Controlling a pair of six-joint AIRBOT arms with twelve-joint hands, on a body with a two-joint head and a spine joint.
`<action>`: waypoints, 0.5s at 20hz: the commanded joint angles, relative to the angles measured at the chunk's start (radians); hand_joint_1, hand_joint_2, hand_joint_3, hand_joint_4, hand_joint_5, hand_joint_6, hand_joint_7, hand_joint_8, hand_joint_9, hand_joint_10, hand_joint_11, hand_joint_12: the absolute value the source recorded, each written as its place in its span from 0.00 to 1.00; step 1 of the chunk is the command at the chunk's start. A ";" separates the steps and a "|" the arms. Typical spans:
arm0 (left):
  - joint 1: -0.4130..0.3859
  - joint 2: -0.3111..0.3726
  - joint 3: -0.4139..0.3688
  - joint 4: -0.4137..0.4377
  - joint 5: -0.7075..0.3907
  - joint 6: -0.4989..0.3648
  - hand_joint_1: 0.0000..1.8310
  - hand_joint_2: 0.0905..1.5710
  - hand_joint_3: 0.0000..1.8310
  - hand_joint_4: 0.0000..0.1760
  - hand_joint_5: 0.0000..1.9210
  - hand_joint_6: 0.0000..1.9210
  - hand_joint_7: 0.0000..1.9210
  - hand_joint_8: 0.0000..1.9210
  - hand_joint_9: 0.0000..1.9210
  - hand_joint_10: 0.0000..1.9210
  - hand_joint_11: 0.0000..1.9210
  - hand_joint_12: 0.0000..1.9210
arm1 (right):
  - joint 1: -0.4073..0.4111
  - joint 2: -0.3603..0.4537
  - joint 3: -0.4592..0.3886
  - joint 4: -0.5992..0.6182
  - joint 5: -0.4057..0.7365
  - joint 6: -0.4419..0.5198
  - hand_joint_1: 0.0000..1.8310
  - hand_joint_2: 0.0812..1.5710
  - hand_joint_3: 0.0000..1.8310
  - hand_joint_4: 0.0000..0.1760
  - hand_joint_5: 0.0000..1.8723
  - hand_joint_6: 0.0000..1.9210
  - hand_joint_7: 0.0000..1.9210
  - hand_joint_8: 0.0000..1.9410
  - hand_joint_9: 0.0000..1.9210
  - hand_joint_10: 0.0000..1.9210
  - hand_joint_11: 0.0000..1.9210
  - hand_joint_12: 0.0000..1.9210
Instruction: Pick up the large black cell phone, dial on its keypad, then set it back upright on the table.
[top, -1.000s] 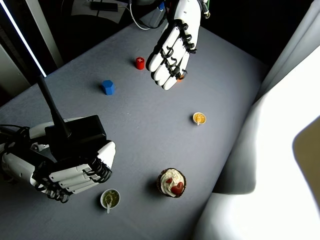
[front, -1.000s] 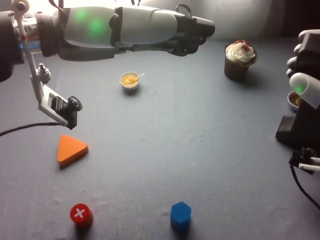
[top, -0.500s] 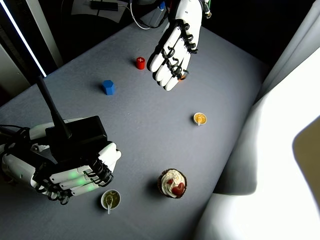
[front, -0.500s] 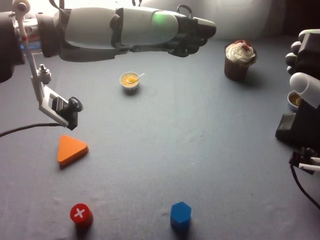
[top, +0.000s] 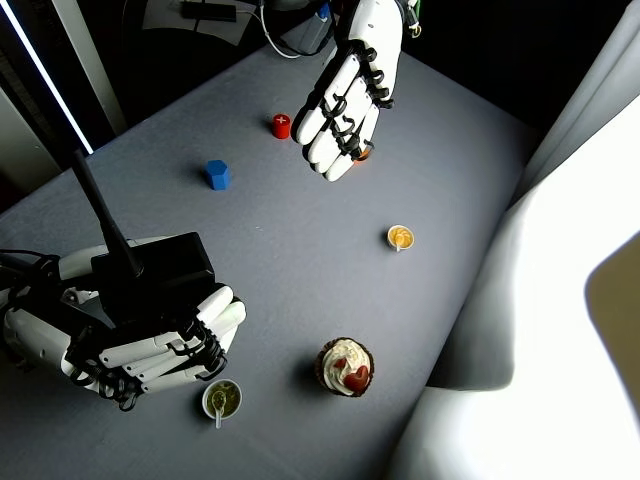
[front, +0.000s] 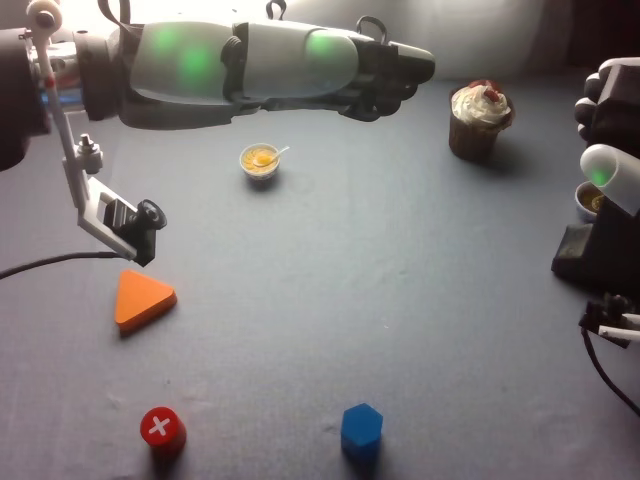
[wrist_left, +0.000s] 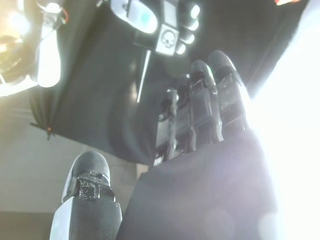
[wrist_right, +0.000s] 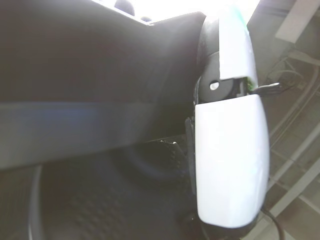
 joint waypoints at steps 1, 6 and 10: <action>-0.022 0.010 -0.008 -0.081 -0.065 -0.005 0.00 0.72 0.00 0.23 0.09 0.00 0.09 0.00 0.10 0.00 0.00 0.20 | 0.003 0.017 0.009 -0.017 0.131 0.019 0.60 0.76 0.00 0.00 0.42 0.66 0.47 0.00 0.51 0.00 0.34 0.51; -0.019 0.013 -0.018 -0.081 -0.065 -0.003 0.00 0.71 0.00 0.24 0.09 0.00 0.09 0.00 0.10 0.00 0.00 0.20 | -0.001 0.023 0.008 -0.017 0.131 0.019 0.60 0.76 0.00 0.00 0.41 0.66 0.44 0.00 0.48 0.00 0.32 0.50; -0.017 0.014 -0.019 -0.081 -0.065 -0.001 0.00 0.72 0.00 0.23 0.10 0.00 0.10 0.00 0.10 0.00 0.00 0.22 | -0.002 0.020 0.011 -0.016 0.131 0.020 0.61 0.75 0.00 0.00 0.44 0.63 0.44 0.00 0.47 0.00 0.31 0.50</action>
